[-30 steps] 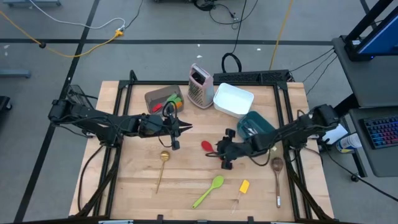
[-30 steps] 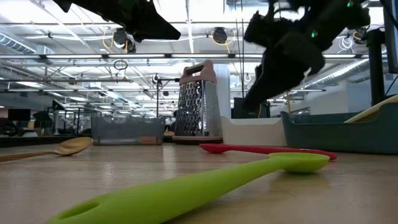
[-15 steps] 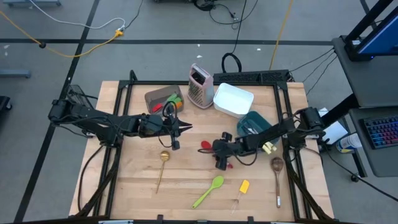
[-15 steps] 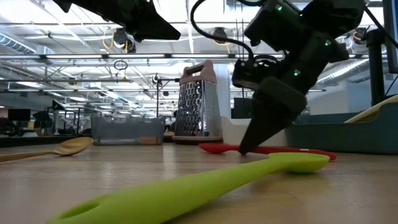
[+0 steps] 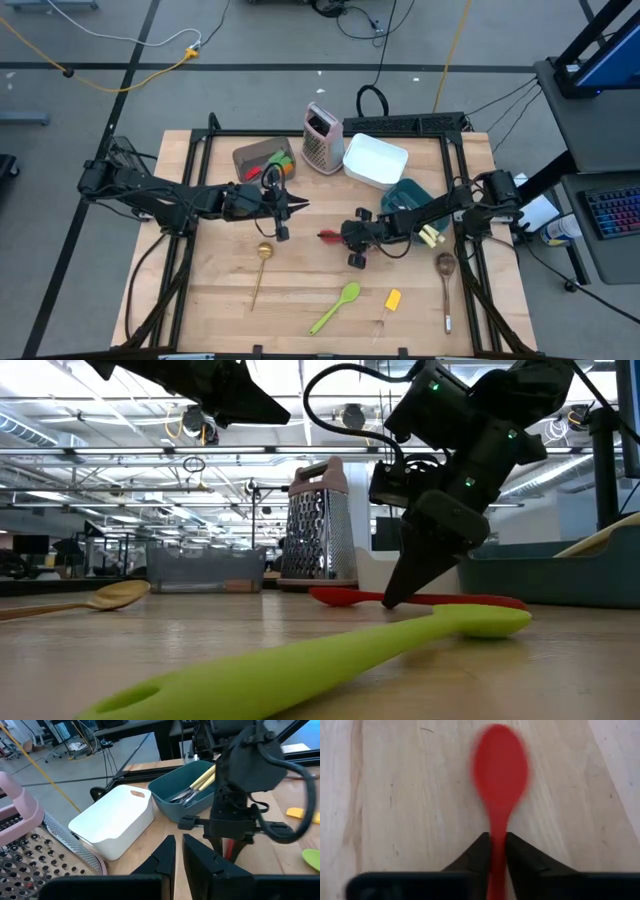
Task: Pick & Place Kitchen Items
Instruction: Put the red serving spoon into the white bin
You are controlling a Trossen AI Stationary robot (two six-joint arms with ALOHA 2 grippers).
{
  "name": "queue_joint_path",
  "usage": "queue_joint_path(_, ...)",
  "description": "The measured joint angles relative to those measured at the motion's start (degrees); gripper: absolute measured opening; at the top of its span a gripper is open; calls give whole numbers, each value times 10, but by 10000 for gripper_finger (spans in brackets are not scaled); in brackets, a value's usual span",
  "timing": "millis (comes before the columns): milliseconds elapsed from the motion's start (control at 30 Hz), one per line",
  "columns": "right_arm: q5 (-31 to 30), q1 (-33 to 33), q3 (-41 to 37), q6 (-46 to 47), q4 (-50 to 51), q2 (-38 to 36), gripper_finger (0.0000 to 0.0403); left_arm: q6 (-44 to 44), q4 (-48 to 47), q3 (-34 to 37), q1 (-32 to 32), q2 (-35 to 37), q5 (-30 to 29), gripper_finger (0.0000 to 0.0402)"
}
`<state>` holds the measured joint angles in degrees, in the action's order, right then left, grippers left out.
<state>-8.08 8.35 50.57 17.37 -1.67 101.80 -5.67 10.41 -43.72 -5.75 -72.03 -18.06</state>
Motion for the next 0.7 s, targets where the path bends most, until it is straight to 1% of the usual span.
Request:
queue_joint_path(67, 18, -7, 0, -8, 2, -5, 24, 0, 0, 0, 0, 0, 0, 37)
queue_joint_path(200, 25, -15, -3, -25, 12, -33, 26, 0, 1, 0, 0, 0, 0, 37)
queue_joint_path(333, 19, -25, -2, -64, 21, -93, 33, 0, 1, 0, 0, 0, 0, 37)
queue_joint_path(433, -20, -36, -2, -102, 27, -147, 26, 0, 1, 0, 0, 0, 0, 37)
queue_joint_path(600, -123, -63, -1, -178, 61, -239, 26, 0, 1, 0, 0, 0, 0, 37)
queue_joint_path(700, -169, -92, -1, -210, 92, -282, 31, 0, 2, 0, 0, 0, 0, 37)
